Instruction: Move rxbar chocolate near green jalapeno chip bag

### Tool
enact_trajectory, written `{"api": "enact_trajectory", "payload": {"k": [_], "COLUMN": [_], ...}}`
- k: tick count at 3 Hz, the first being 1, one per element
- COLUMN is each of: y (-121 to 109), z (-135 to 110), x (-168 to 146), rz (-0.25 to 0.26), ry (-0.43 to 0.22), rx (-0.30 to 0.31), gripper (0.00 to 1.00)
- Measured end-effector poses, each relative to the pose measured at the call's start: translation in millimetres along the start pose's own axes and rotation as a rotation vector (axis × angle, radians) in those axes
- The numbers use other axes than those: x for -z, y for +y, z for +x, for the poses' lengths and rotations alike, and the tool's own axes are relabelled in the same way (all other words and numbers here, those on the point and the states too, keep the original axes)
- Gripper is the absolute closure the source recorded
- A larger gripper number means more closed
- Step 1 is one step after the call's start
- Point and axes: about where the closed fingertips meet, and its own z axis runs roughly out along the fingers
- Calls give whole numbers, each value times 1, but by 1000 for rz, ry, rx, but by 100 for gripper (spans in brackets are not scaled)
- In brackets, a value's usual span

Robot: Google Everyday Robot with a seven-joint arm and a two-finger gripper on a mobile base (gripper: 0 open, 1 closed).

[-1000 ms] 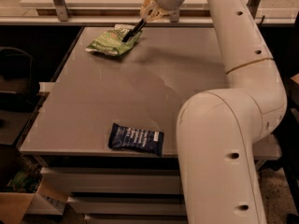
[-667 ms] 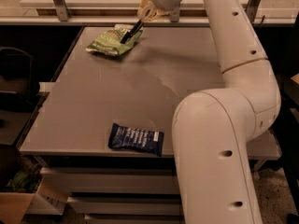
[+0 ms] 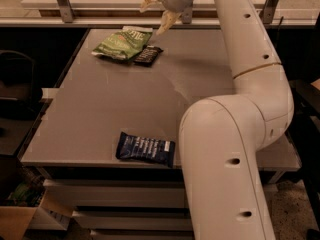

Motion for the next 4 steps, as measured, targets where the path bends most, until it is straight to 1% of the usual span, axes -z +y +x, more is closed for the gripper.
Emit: {"api": "enact_trajectory", "payload": {"k": [1, 4], "y": [2, 7], "z": [0, -7], "x": [-2, -6], "rz": [-5, -33], "ry": [-5, -40], "rx": [-2, 21], "gripper": [0, 0]}}
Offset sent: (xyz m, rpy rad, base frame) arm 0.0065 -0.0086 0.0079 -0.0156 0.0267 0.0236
